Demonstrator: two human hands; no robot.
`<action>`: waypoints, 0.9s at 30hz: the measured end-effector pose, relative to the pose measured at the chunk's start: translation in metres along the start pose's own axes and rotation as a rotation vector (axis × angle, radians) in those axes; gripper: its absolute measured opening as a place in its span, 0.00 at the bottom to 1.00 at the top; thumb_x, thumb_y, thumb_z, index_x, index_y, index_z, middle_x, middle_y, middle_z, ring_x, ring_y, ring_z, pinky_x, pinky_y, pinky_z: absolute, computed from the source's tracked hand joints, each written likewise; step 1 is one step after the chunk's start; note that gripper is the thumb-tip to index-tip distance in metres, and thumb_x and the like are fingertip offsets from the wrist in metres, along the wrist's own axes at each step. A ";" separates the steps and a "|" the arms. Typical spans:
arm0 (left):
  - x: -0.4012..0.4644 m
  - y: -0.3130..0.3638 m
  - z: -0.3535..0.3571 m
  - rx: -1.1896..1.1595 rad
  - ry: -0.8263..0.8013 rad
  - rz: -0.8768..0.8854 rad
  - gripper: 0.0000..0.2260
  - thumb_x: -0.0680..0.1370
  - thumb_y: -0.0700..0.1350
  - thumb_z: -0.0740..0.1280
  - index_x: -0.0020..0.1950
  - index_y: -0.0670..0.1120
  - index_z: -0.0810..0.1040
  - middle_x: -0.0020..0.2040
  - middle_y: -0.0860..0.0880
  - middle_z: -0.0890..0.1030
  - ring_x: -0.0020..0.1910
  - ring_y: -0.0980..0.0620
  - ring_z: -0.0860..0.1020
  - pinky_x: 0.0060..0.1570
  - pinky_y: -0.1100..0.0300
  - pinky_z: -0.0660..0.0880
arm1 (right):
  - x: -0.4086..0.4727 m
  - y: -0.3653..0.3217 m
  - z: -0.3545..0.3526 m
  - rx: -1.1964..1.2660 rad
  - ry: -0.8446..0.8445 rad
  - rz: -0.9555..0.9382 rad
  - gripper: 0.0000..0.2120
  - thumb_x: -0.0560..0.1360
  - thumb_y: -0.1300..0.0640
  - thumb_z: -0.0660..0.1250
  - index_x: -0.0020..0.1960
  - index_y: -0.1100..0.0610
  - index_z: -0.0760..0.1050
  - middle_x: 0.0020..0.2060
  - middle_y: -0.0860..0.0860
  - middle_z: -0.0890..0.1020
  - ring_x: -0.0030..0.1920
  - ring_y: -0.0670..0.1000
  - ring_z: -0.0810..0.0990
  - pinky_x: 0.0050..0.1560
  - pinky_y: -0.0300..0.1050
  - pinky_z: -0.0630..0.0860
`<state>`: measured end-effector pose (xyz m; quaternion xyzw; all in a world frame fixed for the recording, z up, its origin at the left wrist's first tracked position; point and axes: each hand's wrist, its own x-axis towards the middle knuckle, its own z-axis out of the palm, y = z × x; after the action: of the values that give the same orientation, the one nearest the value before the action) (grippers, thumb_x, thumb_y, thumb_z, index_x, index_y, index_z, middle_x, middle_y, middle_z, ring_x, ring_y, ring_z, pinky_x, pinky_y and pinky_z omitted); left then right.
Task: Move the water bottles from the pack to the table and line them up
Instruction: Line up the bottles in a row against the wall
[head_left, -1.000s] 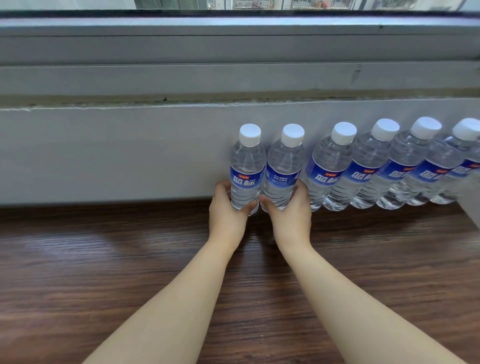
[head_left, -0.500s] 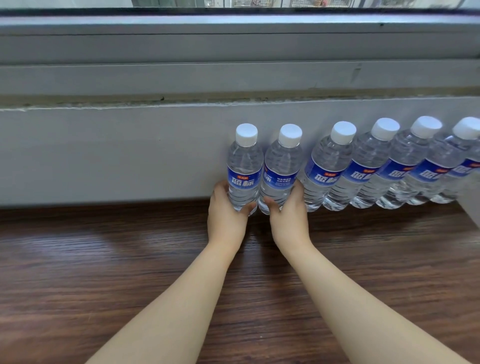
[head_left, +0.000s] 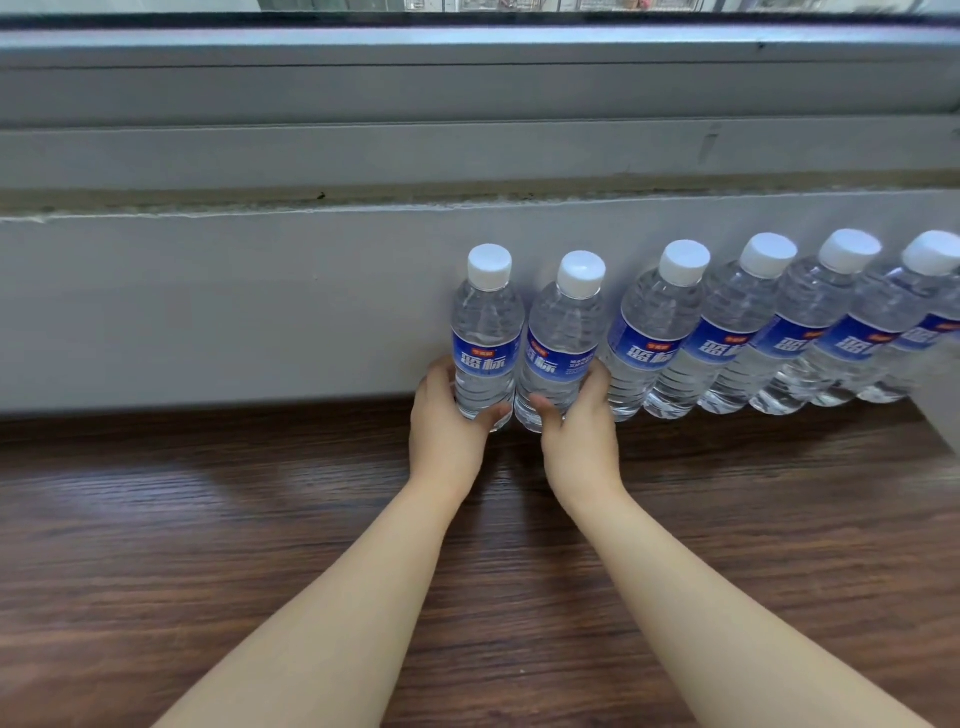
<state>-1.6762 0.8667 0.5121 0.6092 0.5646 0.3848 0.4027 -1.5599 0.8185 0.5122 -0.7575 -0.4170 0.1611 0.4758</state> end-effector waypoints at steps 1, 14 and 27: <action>0.000 0.001 0.000 -0.004 -0.004 -0.003 0.28 0.66 0.42 0.79 0.62 0.49 0.72 0.59 0.50 0.78 0.55 0.55 0.76 0.52 0.62 0.70 | -0.001 0.000 0.001 0.012 0.007 -0.009 0.30 0.73 0.63 0.70 0.71 0.60 0.61 0.64 0.56 0.75 0.64 0.54 0.74 0.59 0.41 0.69; 0.000 0.001 -0.002 -0.042 -0.032 -0.006 0.24 0.67 0.41 0.78 0.58 0.50 0.71 0.56 0.54 0.77 0.50 0.59 0.74 0.43 0.77 0.65 | -0.001 0.000 0.000 0.018 0.068 0.060 0.30 0.71 0.55 0.74 0.67 0.58 0.64 0.62 0.53 0.77 0.62 0.54 0.75 0.58 0.48 0.73; -0.001 0.001 -0.005 -0.095 -0.062 0.000 0.25 0.67 0.42 0.78 0.58 0.50 0.71 0.54 0.56 0.77 0.46 0.70 0.73 0.40 0.81 0.68 | -0.003 0.001 0.006 0.075 0.115 0.086 0.36 0.64 0.53 0.79 0.66 0.57 0.66 0.61 0.52 0.75 0.62 0.51 0.75 0.59 0.45 0.74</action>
<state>-1.6806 0.8656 0.5146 0.6010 0.5329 0.3920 0.4485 -1.5652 0.8195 0.5078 -0.7645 -0.3497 0.1532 0.5194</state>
